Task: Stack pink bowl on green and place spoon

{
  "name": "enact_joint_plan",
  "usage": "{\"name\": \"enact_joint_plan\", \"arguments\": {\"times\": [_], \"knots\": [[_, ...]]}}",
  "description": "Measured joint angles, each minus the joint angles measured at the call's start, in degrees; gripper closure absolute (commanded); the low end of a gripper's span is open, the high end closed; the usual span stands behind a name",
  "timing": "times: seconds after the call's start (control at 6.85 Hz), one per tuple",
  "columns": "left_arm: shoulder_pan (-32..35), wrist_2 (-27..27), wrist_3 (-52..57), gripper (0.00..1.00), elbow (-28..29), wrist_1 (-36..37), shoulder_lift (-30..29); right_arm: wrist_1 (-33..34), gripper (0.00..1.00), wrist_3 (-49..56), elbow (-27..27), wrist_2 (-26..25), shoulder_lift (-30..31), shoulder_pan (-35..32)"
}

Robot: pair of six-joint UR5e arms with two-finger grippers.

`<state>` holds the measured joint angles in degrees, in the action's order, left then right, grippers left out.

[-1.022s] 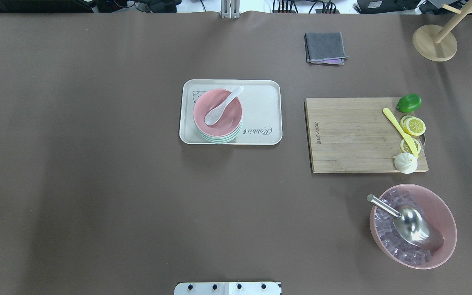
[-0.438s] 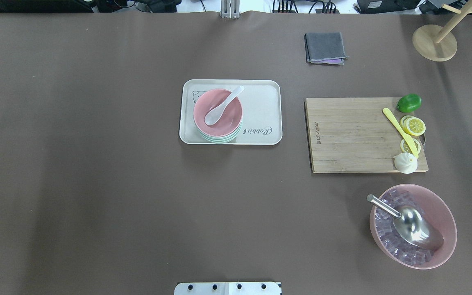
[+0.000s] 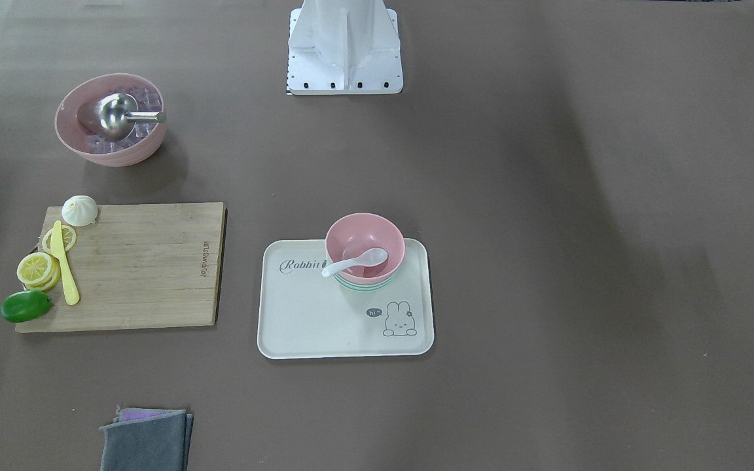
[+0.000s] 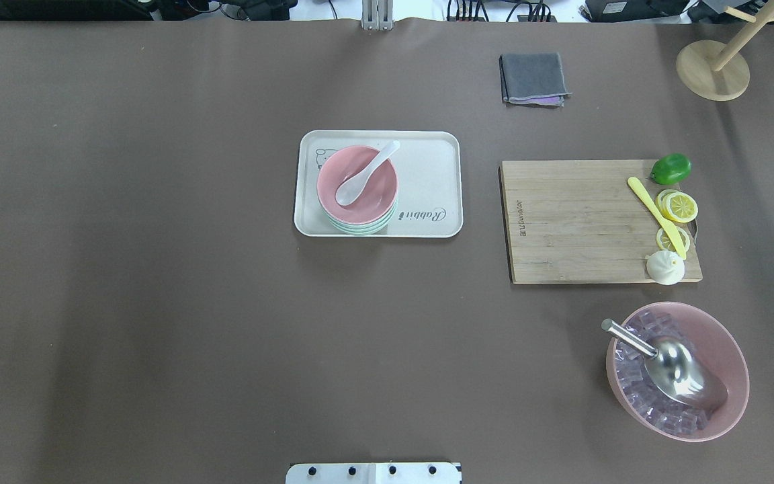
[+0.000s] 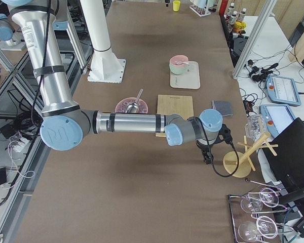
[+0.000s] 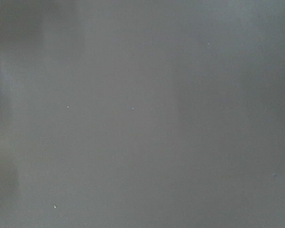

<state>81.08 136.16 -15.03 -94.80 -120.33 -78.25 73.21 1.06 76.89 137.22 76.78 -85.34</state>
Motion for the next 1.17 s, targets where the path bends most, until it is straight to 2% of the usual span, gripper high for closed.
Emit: {"name": "enact_joint_plan", "arguments": {"times": [1.17], "knots": [[0.0, -0.45, 0.0, 0.02, -0.75, -0.06, -0.34, 0.0, 0.0, -0.06, 0.13, 0.73, 0.6, 0.0]]}}
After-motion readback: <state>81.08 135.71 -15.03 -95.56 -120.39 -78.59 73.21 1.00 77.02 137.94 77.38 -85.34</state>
